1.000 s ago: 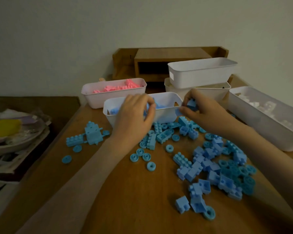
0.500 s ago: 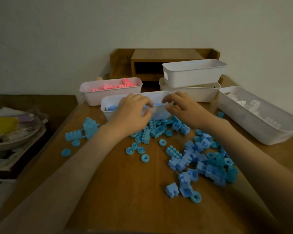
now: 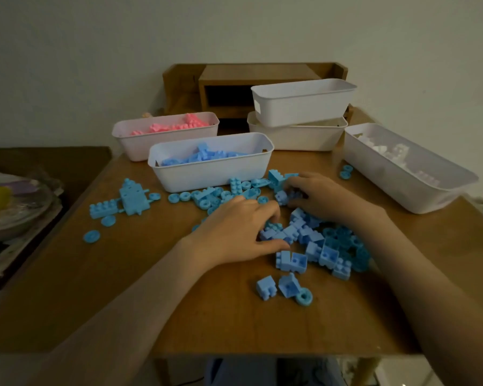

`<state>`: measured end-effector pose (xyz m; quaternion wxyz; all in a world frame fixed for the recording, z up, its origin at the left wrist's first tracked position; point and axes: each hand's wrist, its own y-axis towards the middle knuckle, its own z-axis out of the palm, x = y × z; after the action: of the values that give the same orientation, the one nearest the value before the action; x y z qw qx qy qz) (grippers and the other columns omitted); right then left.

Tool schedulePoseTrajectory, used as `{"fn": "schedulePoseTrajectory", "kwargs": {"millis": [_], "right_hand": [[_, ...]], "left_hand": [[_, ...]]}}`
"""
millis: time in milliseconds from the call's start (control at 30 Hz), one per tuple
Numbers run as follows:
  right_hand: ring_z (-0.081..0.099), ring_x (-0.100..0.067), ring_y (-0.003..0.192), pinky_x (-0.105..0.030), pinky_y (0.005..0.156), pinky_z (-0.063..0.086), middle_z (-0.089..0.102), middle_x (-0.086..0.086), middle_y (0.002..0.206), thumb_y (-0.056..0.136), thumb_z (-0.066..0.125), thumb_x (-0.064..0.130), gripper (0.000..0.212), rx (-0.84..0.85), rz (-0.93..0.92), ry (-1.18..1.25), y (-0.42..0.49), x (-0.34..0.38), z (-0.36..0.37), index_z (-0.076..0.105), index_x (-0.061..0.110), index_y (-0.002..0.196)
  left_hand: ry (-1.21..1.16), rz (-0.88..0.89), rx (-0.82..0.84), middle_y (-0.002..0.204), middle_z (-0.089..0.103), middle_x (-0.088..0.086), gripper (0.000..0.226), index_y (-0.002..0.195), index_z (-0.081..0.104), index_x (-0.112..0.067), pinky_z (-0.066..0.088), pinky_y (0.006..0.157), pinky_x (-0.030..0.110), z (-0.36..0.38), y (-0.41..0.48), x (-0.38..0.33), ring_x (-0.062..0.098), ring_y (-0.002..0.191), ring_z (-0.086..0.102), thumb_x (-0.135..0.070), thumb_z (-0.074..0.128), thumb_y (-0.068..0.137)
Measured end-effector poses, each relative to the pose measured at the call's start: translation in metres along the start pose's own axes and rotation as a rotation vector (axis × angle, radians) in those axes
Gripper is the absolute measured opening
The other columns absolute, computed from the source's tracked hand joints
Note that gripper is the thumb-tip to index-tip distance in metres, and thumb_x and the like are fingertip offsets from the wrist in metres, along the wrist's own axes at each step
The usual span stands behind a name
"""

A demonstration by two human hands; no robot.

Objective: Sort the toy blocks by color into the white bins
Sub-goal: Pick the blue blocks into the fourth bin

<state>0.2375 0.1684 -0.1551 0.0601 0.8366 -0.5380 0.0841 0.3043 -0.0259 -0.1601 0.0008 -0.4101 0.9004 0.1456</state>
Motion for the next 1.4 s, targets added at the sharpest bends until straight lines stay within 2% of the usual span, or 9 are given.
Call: {"fn": "schedulePoseTrajectory", "kwargs": {"millis": [233,367,467,700,867,1033,1100,1300,1400], "right_hand": [[0.053,-0.019,0.103,-0.026,0.084,0.041,0.053,0.000,0.113,0.092,0.054,0.018,0.020,-0.037,-0.076,0.108,-0.003,-0.005,0.004,0.056,0.025,0.110],[0.048,-0.017,0.110,-0.039,0.096,0.039,0.049,0.002,0.125,0.094,0.050,0.014,0.046,-0.018,-0.092,0.114,-0.009,-0.001,0.003,0.041,0.035,0.134],[0.045,-0.013,0.100,-0.041,0.095,0.036,0.046,0.004,0.110,0.095,0.047,0.017,0.053,0.024,-0.120,0.074,-0.011,0.003,0.001,0.032,0.045,0.138],[0.041,-0.008,0.099,-0.039,0.098,0.031,0.045,0.007,0.108,0.093,0.051,0.029,0.045,0.029,-0.172,0.030,-0.008,0.006,0.005,0.040,0.044,0.135],[0.049,-0.015,0.101,-0.040,0.092,0.040,0.052,0.002,0.111,0.091,0.056,0.029,0.033,-0.025,-0.212,0.107,-0.005,0.006,0.011,0.054,0.029,0.124],[0.048,-0.011,0.090,-0.012,0.071,0.035,0.052,0.003,0.104,0.092,0.054,0.022,0.013,-0.096,-0.185,0.202,-0.004,0.005,0.009,0.059,0.022,0.105],[0.050,-0.011,0.090,-0.010,0.073,0.037,0.053,0.002,0.103,0.092,0.054,0.020,0.009,-0.117,-0.187,0.250,-0.005,0.006,0.010,0.058,0.024,0.098],[0.049,-0.016,0.100,-0.031,0.088,0.043,0.047,0.000,0.117,0.093,0.053,0.020,0.041,0.002,-0.223,0.163,-0.006,0.008,0.010,0.048,0.033,0.131],[0.047,-0.016,0.100,-0.032,0.088,0.041,0.047,-0.001,0.116,0.093,0.054,0.016,0.046,0.023,-0.271,0.124,-0.008,0.012,0.008,0.043,0.042,0.129]], "left_hand": [[-0.118,0.025,-0.037,0.092,0.041,-0.021,0.025,0.114,0.053,-0.025,0.035,0.071,0.017,0.005,-0.005,0.004,-0.005,0.085,0.038,-0.035,0.052,0.092],[-0.178,0.000,-0.067,0.086,0.040,-0.021,0.018,0.108,0.056,-0.022,0.034,0.070,0.017,0.010,-0.004,0.008,-0.005,0.083,0.035,-0.023,0.049,0.091],[-0.181,-0.058,-0.142,0.087,0.047,-0.006,0.014,0.099,0.057,-0.017,0.032,0.067,0.017,0.014,-0.003,0.009,0.003,0.082,0.038,-0.019,0.046,0.091],[-0.172,-0.182,-0.230,0.075,0.033,-0.013,0.022,0.079,0.043,-0.017,0.024,0.063,0.018,0.015,0.000,0.012,0.003,0.074,0.030,-0.030,0.042,0.097],[-0.110,-0.203,-0.132,0.087,0.039,-0.010,0.039,0.088,0.042,-0.018,0.025,0.070,0.017,0.014,0.002,0.013,0.004,0.083,0.035,-0.057,0.034,0.088],[-0.093,-0.198,-0.115,0.093,0.038,-0.009,0.040,0.092,0.044,-0.017,0.023,0.071,0.016,0.016,0.002,0.014,0.003,0.087,0.034,-0.056,0.038,0.087],[-0.078,-0.210,-0.145,0.095,0.038,-0.010,0.041,0.100,0.049,-0.014,0.023,0.072,0.015,0.017,0.003,0.015,0.001,0.089,0.032,-0.053,0.039,0.091],[-0.169,-0.258,-0.323,0.085,0.044,-0.009,0.023,0.090,0.049,-0.018,0.027,0.066,0.017,0.014,-0.001,0.012,0.005,0.082,0.040,-0.039,0.043,0.097],[-0.153,-0.316,-0.380,0.074,0.042,-0.013,0.022,0.087,0.049,-0.021,0.026,0.054,0.016,0.010,-0.002,0.011,0.005,0.073,0.042,-0.039,0.041,0.097]]}}
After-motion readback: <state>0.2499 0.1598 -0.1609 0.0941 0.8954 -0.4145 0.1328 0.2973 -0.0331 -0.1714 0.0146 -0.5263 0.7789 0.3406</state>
